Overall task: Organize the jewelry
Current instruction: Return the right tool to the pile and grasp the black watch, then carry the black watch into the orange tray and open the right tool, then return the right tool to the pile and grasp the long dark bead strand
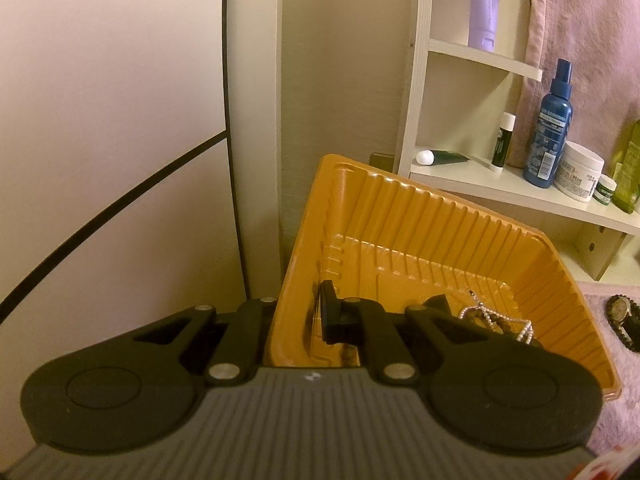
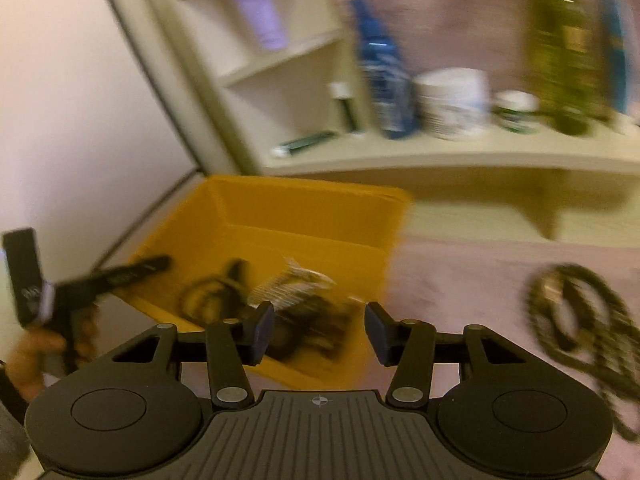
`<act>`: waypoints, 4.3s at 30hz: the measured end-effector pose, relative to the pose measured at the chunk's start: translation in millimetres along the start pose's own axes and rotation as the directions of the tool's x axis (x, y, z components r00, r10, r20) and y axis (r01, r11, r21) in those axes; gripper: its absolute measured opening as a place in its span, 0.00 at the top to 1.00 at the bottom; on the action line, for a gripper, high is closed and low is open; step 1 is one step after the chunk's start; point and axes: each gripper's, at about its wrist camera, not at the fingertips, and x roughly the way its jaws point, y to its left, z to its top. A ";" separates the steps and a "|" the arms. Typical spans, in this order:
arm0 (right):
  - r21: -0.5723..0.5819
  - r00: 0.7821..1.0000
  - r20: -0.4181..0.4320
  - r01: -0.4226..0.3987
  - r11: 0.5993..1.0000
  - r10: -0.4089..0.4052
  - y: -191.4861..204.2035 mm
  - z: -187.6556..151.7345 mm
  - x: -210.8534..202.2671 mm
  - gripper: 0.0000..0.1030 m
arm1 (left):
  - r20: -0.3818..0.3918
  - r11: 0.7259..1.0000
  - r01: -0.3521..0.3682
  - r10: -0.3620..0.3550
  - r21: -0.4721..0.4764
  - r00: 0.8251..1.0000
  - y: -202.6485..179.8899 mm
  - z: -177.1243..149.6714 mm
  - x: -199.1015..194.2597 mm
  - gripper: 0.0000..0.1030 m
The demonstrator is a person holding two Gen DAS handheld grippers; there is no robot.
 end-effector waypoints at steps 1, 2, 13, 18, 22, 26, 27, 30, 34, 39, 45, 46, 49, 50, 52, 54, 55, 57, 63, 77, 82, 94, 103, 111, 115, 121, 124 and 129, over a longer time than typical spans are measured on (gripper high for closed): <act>0.010 0.999 -0.001 0.032 0.999 -0.032 -9.5 -3.7 -4.6 0.51 | -0.001 1.000 -0.002 0.002 0.000 1.000 -0.4 0.1 0.5 0.92; 0.016 0.998 0.000 0.065 0.998 -0.065 -19.5 -7.6 -8.9 0.51 | -0.001 1.000 -0.003 0.003 0.000 1.000 -0.6 -0.1 1.1 0.92; 0.017 0.957 -0.013 0.292 0.956 -0.291 -86.0 -28.6 -40.6 0.51 | -0.007 1.000 -0.014 0.014 0.008 1.000 -2.9 -0.3 3.9 0.91; -0.050 0.955 -0.007 0.297 0.954 -0.297 -89.0 -23.6 -32.6 0.51 | -0.009 1.000 -0.016 0.016 0.013 1.000 -3.6 -0.2 5.0 0.91; -0.082 0.955 -0.008 0.294 0.952 -0.295 -88.9 -16.0 -16.2 0.52 | -0.011 1.000 -0.017 0.017 0.012 1.000 -3.8 0.0 5.8 0.91; -0.117 0.957 -0.010 0.288 0.951 -0.291 -89.5 -9.5 -2.3 0.66 | -0.012 1.000 -0.017 0.017 0.013 1.000 -3.7 0.1 5.9 0.91; -0.124 0.956 -0.013 0.289 0.949 -0.293 -89.6 -8.1 1.5 0.67 | -0.012 1.000 -0.017 0.017 0.014 1.000 -3.7 0.2 6.2 0.91; -0.137 0.953 -0.021 0.295 0.946 -0.301 -91.9 -4.5 14.8 0.73 | -0.012 1.000 -0.017 0.017 0.014 1.000 -3.6 0.4 6.4 0.91; -0.142 0.951 -0.033 0.301 0.943 -0.309 -96.4 -1.7 29.6 0.82 | -0.012 1.000 -0.017 0.017 0.015 1.000 -3.6 0.3 6.2 0.91; -0.158 0.958 -0.024 0.278 0.947 -0.285 -94.3 -3.1 33.5 0.94 | -0.014 1.000 -0.018 0.018 0.015 1.000 -3.1 0.0 6.4 0.91; -0.085 0.969 0.019 0.246 0.965 -0.246 -87.4 0.1 13.8 0.95 | -0.013 1.000 -0.019 0.019 0.016 1.000 -3.0 -1.2 6.7 0.91; -0.067 0.971 0.030 0.238 0.969 -0.236 -85.0 2.6 9.0 0.95 | -0.013 1.000 -0.019 0.019 0.017 1.000 -2.8 -1.4 6.7 0.91; -0.063 0.978 0.067 0.203 0.977 -0.199 -70.6 12.9 -4.5 0.95 | -0.014 1.000 -0.020 0.020 0.018 1.000 -3.1 -1.8 6.9 0.91; -0.075 0.981 0.078 0.184 0.980 -0.178 -62.6 16.5 -8.3 0.95 | -0.013 1.000 -0.020 0.020 0.017 1.000 -3.0 -1.7 6.7 0.91; -0.099 0.988 0.087 0.139 0.985 -0.131 -46.5 22.2 -11.7 0.95 | -0.013 1.000 -0.019 0.019 0.016 1.000 -3.1 -1.7 6.6 0.91; -0.134 0.994 0.086 0.085 0.987 -0.074 -27.7 25.5 -10.6 0.95 | -0.012 1.000 -0.019 0.019 0.016 1.000 -3.4 -2.2 6.9 0.91; -0.148 0.996 0.080 0.054 0.987 -0.043 -17.4 26.4 -8.0 0.95 | -0.012 1.000 -0.018 0.018 0.015 1.000 -3.3 -2.2 6.8 0.91; -0.173 0.998 0.063 -0.004 0.985 0.016 1.3 27.5 -0.8 0.95 | -0.011 1.000 -0.016 0.016 0.018 1.000 -3.5 -2.6 6.8 0.91; -0.255 0.988 -0.020 -0.153 0.955 0.153 64.1 28.3 39.1 0.95 | -0.005 1.000 -0.005 0.005 0.012 1.000 -2.4 -2.5 5.1 0.91; -0.275 0.979 -0.121 -0.190 0.942 0.162 98.8 19.1 109.2 0.95 | -0.004 1.000 0.007 -0.007 -0.003 1.000 1.6 -3.5 3.9 0.92; -0.236 0.981 -0.127 -0.175 0.956 0.149 93.2 22.5 112.9 0.93 | -0.006 1.000 0.006 -0.006 -0.005 1.000 1.1 -2.7 4.8 0.92; -0.191 0.987 -0.053 -0.160 0.968 0.153 75.0 23.9 70.2 0.48 | -0.013 1.000 0.003 -0.004 -0.008 1.000 0.4 -2.2 7.9 0.92; -0.119 0.998 -0.039 -0.045 0.992 0.040 25.8 7.9 21.3 0.47 | -0.012 1.000 0.003 -0.003 -0.014 1.000 0.3 -2.9 8.7 0.92; -0.032 0.988 -0.034 0.152 0.988 -0.153 -36.6 -5.5 -27.7 0.43 | -0.011 1.000 -0.002 0.002 -0.010 1.000 -0.6 -2.8 8.2 0.92; -0.010 0.970 -0.043 0.238 0.971 -0.238 -62.8 -9.9 -47.3 0.40 | -0.010 1.000 -0.004 0.004 -0.006 1.000 -1.0 -2.3 8.1 0.92; -0.003 0.944 -0.053 0.325 0.946 -0.325 -89.7 -13.5 -56.9 0.32 | -0.013 1.000 -0.008 0.008 -0.003 1.000 -1.0 -2.1 8.8 0.92; -0.004 0.933 -0.063 0.355 0.935 -0.355 -102.1 -16.0 -55.2 0.29 | -0.014 1.000 -0.010 0.010 -0.002 1.000 -1.2 -1.5 9.3 0.92; -0.012 0.918 -0.095 0.385 0.923 -0.384 -119.5 -19.8 -47.8 0.27 | -0.015 1.000 -0.010 0.010 0.003 1.000 -1.1 -1.0 9.5 0.92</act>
